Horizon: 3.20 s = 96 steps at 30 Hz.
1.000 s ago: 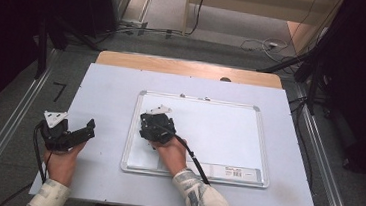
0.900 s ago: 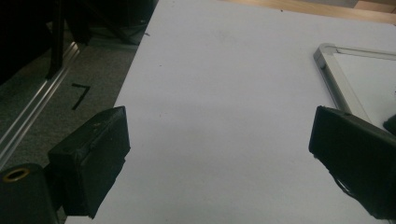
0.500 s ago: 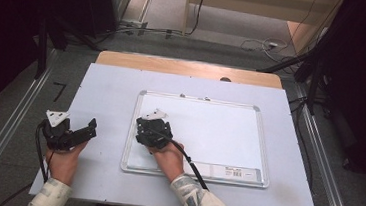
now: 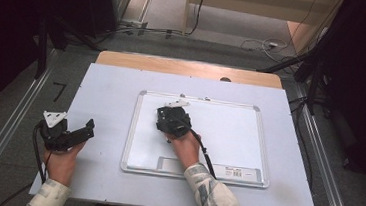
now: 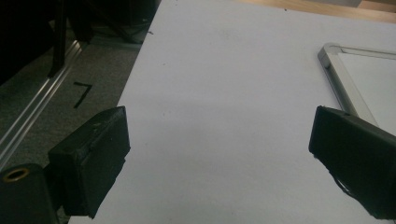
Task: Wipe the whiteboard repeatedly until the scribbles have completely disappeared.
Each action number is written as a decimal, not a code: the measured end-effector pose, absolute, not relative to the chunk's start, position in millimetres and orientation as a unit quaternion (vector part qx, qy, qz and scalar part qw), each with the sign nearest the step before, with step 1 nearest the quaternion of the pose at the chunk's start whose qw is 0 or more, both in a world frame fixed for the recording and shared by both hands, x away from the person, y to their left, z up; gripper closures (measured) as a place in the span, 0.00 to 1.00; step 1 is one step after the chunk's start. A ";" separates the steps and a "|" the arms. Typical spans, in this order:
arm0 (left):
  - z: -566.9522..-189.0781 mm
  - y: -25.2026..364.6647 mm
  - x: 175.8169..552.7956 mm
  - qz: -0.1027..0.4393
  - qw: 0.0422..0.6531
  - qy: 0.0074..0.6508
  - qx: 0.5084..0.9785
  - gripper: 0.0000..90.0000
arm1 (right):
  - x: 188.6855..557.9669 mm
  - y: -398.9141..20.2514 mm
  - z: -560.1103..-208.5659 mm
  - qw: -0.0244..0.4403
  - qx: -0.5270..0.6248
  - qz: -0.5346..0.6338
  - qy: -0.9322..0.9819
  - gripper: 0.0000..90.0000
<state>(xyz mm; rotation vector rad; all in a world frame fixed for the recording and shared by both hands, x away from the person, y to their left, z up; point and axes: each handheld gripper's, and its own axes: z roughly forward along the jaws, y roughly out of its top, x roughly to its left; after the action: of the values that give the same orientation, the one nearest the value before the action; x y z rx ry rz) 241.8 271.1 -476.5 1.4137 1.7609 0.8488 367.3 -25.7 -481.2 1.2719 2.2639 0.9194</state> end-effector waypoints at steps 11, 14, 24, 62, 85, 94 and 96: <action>-477.1 266.5 245.7 0.328 0.355 0.679 0.552 0.07 | 357.2 -39.8 -481.3 0.197 0.460 0.323 0.803 0.43; -477.1 265.2 246.8 0.328 0.354 0.679 0.553 0.07 | 349.2 -28.7 -482.1 0.194 0.446 0.327 0.810 0.43; -477.3 267.1 246.9 0.325 0.359 0.679 0.552 0.07 | 320.8 13.2 -484.0 0.188 0.426 0.333 0.820 0.43; -476.6 268.7 244.0 0.325 0.359 0.680 0.550 0.07 | 402.5 -20.9 -478.8 0.204 0.484 0.309 0.793 0.43; -478.8 272.9 244.1 0.321 0.359 0.687 0.545 0.07 | 377.2 27.9 -481.0 0.186 0.436 0.323 0.819 0.43; -478.4 270.6 243.2 0.322 0.359 0.684 0.547 0.07 | 377.7 -15.1 -480.3 0.187 0.456 0.320 0.809 0.43; -478.6 271.0 243.5 0.322 0.356 0.685 0.548 0.07 | 385.2 -23.2 -479.9 0.189 0.468 0.319 0.802 0.43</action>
<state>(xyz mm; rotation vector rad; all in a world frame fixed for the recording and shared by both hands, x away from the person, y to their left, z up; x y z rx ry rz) 243.5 271.0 -478.6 1.4141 1.7694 0.8314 385.2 -23.2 -479.9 1.3152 2.2564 0.8976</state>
